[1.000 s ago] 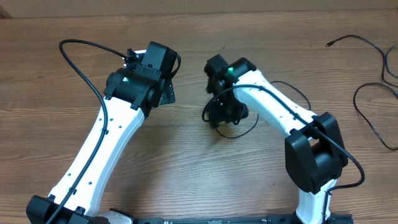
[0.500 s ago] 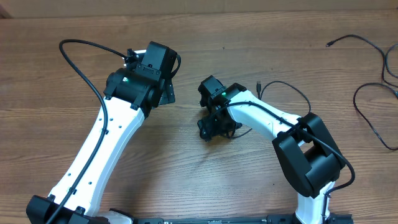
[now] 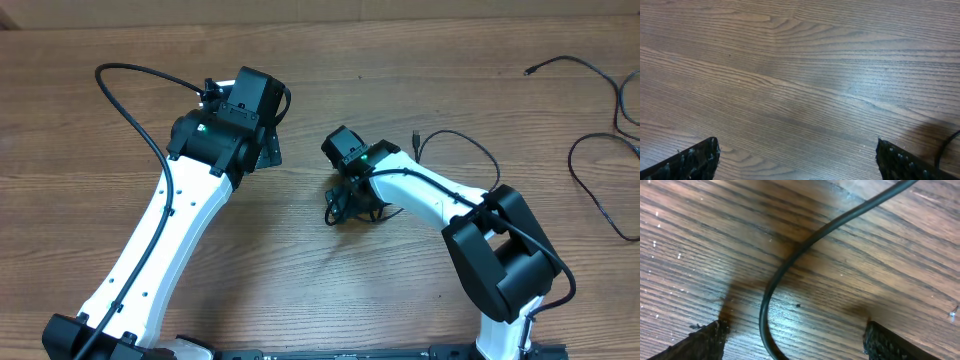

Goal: Untangle cables

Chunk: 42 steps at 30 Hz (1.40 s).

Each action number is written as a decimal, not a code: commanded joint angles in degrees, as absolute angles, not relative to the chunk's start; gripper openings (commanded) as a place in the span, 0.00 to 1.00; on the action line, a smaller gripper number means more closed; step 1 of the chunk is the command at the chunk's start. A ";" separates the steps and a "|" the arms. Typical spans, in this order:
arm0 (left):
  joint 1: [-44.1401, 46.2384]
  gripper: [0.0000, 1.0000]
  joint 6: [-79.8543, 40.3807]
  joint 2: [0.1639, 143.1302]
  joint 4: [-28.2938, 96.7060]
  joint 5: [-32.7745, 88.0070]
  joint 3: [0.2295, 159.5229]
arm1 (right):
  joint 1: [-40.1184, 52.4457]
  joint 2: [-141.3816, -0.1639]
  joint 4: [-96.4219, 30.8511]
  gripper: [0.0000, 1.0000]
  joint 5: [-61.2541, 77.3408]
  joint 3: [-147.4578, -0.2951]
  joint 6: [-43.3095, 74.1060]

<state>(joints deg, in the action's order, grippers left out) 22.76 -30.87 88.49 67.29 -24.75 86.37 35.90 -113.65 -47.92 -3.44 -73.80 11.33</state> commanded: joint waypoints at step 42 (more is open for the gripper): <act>22.50 1.00 -29.80 87.11 67.09 -25.87 86.17 | -31.92 -114.06 -36.29 0.82 24.32 -71.75 8.27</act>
<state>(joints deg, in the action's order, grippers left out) 22.76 -30.87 88.49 67.29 -24.75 86.37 -33.21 -113.45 -34.81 9.08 -72.73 10.15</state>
